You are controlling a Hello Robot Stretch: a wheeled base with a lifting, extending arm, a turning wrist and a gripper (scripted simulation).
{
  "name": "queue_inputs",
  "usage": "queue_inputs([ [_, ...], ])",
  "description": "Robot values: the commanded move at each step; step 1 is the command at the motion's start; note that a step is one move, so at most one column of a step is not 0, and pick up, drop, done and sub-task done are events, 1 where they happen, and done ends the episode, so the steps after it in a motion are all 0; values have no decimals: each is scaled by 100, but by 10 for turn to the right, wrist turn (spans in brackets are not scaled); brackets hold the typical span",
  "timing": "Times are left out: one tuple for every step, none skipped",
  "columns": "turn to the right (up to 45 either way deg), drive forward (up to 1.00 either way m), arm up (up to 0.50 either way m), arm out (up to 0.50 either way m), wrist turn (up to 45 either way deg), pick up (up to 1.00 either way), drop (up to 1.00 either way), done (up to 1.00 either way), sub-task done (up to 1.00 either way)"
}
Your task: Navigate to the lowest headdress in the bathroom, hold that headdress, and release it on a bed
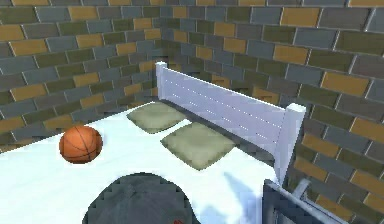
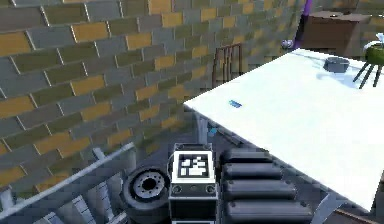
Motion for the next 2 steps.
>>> queue_inputs([
  [-300,0,0,0,0,0,0,0,0],
  [450,0,0,0,0,0,0,0,0],
])
